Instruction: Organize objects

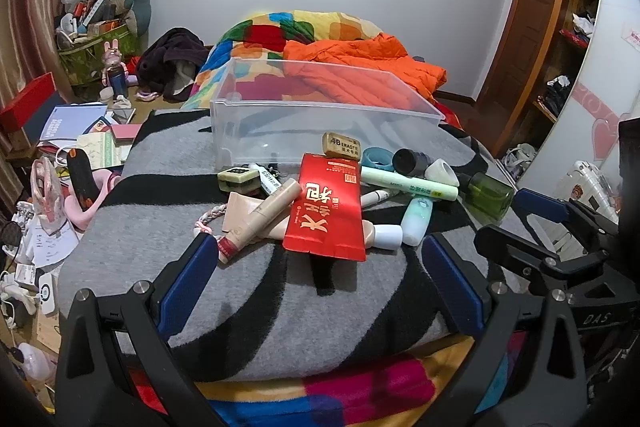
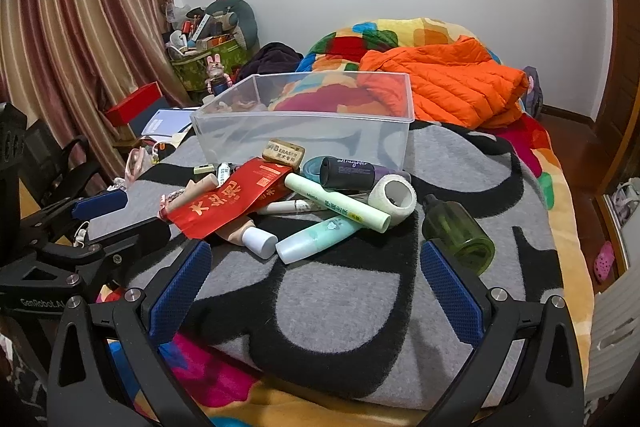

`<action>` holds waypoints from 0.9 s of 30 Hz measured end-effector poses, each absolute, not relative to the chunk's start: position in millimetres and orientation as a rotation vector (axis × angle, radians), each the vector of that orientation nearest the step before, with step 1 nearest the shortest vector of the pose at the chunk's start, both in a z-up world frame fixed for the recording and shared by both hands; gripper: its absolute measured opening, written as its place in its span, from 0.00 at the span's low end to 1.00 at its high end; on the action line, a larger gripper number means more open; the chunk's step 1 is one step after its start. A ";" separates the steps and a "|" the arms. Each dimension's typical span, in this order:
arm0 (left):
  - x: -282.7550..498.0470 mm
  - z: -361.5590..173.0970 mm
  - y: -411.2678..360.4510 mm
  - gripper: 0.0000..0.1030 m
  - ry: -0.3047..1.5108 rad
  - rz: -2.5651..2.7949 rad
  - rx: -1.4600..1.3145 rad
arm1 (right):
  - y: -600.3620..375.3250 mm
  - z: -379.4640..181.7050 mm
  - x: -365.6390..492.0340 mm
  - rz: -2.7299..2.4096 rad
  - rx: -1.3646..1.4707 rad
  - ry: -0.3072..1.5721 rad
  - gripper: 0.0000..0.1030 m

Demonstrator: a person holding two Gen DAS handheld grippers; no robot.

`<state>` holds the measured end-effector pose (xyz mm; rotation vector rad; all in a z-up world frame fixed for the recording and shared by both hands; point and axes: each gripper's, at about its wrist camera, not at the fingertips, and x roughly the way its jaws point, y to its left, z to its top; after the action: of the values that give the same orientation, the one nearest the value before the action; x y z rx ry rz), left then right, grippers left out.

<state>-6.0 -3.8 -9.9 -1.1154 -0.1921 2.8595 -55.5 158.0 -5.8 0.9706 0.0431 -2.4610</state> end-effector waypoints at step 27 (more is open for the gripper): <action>-53.7 -28.8 -67.7 0.70 -0.248 2.873 -1.305 | 214.0 -18.6 -115.3 -2.600 1.073 -0.007 0.77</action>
<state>-53.7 -67.7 -28.8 -1.3054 -0.2479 2.8733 -115.3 214.0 -18.6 1.0729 -0.0066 -2.5997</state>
